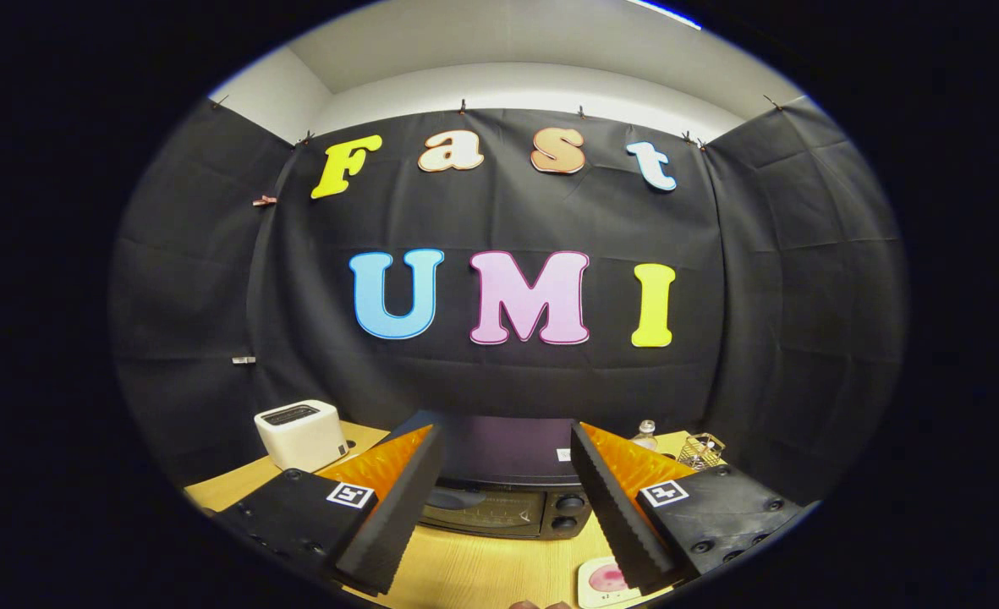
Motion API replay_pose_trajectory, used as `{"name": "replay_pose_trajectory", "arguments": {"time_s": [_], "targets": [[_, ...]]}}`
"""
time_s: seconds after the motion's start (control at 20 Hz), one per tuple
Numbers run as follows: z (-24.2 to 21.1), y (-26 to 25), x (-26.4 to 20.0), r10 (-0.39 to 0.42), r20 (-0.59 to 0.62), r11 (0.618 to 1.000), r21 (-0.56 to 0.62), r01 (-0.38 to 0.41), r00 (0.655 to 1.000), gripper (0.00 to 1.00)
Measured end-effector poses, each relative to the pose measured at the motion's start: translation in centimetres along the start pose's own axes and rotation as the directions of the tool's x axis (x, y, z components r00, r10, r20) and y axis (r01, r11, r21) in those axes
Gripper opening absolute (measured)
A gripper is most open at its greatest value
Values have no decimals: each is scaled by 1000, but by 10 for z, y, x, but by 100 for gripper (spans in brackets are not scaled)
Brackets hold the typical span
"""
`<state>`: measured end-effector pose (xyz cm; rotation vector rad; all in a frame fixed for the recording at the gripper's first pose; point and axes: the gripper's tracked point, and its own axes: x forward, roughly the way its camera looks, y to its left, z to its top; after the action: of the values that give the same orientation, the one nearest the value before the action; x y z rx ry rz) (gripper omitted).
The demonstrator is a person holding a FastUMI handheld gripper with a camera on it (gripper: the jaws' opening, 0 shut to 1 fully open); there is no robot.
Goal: Open the toaster oven, put the food inside, and close the toaster oven door.
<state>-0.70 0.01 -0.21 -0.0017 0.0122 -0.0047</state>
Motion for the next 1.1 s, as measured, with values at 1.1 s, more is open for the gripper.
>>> {"name": "replay_pose_trajectory", "arguments": {"time_s": [1.1], "targets": [[-22,15,12,23,-54,999,24,-21,998,98]]}}
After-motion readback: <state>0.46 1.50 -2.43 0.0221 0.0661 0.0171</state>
